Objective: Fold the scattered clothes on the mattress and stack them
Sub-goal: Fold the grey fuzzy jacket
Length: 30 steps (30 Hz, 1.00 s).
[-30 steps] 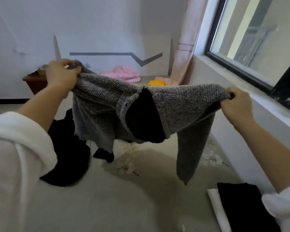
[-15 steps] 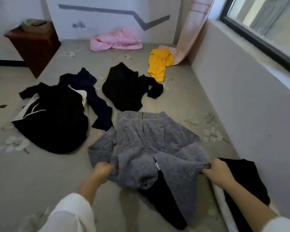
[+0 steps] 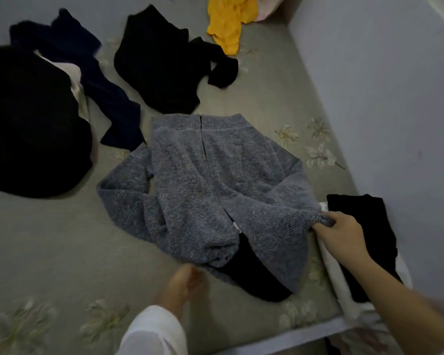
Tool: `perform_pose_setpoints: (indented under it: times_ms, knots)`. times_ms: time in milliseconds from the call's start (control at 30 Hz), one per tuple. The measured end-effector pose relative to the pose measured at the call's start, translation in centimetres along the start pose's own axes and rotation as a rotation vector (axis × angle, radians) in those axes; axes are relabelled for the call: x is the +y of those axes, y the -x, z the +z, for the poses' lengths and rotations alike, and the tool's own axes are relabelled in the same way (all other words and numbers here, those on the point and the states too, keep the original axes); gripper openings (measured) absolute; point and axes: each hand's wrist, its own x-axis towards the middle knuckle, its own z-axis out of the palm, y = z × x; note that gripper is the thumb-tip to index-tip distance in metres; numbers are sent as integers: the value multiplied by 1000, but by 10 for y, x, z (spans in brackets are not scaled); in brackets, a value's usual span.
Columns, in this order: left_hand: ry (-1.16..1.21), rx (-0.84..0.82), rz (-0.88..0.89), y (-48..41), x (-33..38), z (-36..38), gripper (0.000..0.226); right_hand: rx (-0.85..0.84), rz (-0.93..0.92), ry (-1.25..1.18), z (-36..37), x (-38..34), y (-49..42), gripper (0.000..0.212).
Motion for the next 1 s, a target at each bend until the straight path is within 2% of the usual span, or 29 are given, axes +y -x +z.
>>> perform_pose_setpoints:
  times_ms: [67, 167, 267, 367, 533, 600, 633, 700, 733, 800, 833, 867, 900, 933, 1000]
  knots:
    - [125, -29, -2, -3, 3, 14, 30, 27, 39, -54, 4, 5, -1, 24]
    - [272, -39, 94, -14, 15, 18, 24, 42, 107, -170, 12, 13, -2, 32]
    - [259, -119, 248, -14, 36, 10, 17, 47, 222, -423, 21, 20, 1, 21]
    - [377, -260, 399, 20, 68, -4, 21, 36, 359, -721, 20, 23, 6, 6]
    - [261, -233, 631, 81, 90, -52, 14, 107, 419, -832, 15, 34, 0, 15]
    - [323, -231, 730, 79, 90, -66, 14, 186, 388, -809, 23, 33, -7, 26]
    - [347, -247, 751, 74, 89, -69, 16, 228, 371, -810, 32, 35, -12, 41]
    - [223, -212, 710, 50, 72, -67, 22, 275, 443, -893, 52, 37, -14, 70]
    - [115, -171, 647, 37, 57, -62, 23, 275, 509, -912, 67, 43, -12, 69]
    - [-105, -116, 508, 17, 20, -51, 17, 192, 668, -904, 101, 57, 3, 35]
    - [-194, -94, 475, 7, 2, -45, 19, 73, 750, -889, 119, 65, 15, 19]
    - [-272, -73, 472, 0, -11, -39, 38, -58, 792, -870, 137, 74, 26, 14]
    - [-342, -59, 498, -9, -19, -36, 55, -169, 790, -807, 153, 83, 36, 16]
    - [-384, -32, 521, -14, -22, -33, 57, -251, 739, -726, 163, 89, 42, 18]
    - [-433, 15, 610, -26, -21, -28, 30, -359, 597, -582, 178, 96, 45, 30]
